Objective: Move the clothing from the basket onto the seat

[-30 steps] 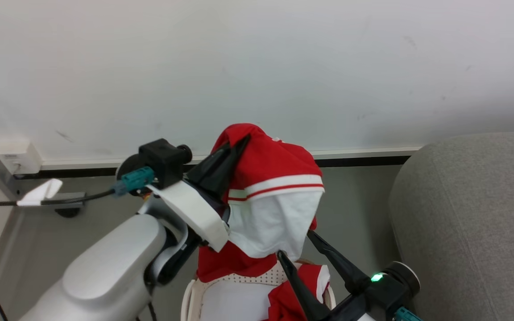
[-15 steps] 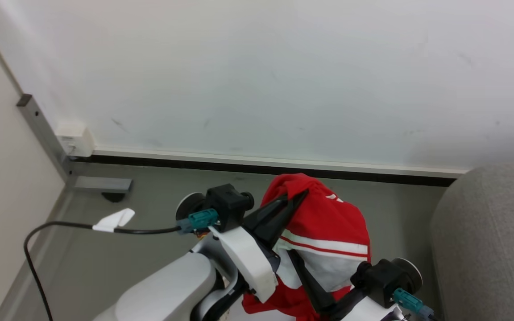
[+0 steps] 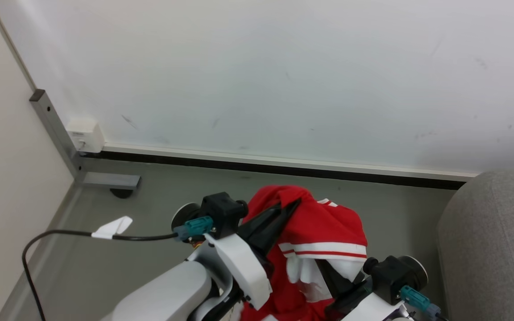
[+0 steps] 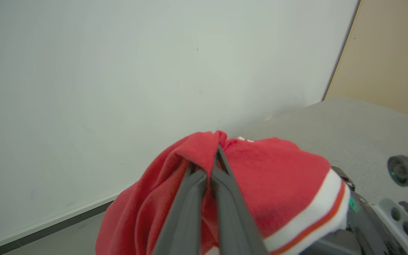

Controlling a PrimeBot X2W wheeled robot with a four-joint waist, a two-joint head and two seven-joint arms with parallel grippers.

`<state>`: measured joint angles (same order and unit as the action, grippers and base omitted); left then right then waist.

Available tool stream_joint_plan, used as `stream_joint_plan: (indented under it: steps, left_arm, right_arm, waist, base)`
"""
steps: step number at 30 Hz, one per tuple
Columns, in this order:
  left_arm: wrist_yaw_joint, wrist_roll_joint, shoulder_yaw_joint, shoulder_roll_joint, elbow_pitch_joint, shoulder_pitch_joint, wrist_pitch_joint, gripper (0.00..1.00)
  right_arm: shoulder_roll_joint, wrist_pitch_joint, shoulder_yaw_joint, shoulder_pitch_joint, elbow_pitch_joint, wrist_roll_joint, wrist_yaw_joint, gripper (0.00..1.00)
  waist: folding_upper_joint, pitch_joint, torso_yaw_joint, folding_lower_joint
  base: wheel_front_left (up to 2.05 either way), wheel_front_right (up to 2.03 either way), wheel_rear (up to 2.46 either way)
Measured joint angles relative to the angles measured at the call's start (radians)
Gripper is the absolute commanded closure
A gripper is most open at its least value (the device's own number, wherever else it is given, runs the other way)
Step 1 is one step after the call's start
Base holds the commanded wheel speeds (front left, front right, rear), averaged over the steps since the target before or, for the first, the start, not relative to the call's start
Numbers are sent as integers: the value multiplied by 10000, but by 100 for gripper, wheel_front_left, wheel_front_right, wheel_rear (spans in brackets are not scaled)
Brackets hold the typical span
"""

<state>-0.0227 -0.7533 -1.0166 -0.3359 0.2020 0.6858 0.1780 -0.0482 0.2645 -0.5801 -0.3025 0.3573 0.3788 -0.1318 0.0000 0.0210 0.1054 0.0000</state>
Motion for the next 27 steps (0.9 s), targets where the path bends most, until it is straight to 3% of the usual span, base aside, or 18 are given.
stream_joint_plan:
  steps: [9, 10, 11, 12, 13, 20, 27]
  left_arm:
    - [-75, -42, 33, -167, 211, -167, 186, 100]
    - [-77, -42, 35, -163, 199, -167, 232, 89]
    - [-79, -40, 40, -159, 182, -166, 251, 68]
    - [-79, -40, 46, -150, 155, -166, 276, 24]
    - [-73, -38, 46, -140, 115, -166, 320, 0]
    - [6, 119, 59, -230, -330, -292, 543, 0]
    - [13, 464, 180, -500, -882, -530, 752, 0]
  right_arm:
    - [-2, 0, 282, 188, -462, -171, 0, 100]
    - [-2, 0, 316, 196, -500, -184, 0, 100]
    - [0, 0, 351, 210, -541, -199, 0, 100]
    - [2, 0, 397, 221, -579, -221, 0, 100]
    - [2, 0, 466, 227, -614, -272, 0, 100]
    - [0, -4, 1133, 260, -846, -683, 0, 100]
    - [-2, -4, 1860, 320, -1384, -1072, 0, 100]
  waist:
    - [0, -50, -246, 0]
    - [0, -53, -272, 0]
    - [0, -57, -302, 0]
    - [0, -61, -333, 0]
    - [0, -66, -372, 0]
    - [0, -134, -825, 0]
    - [0, -259, -1749, 0]
  base:
    - [0, 0, 0]
    - [0, 0, 0]
    - [0, 0, 0]
    - [0, 0, 0]
    - [0, 0, 0]
    - [0, 0, 0]
    - [0, 0, 0]
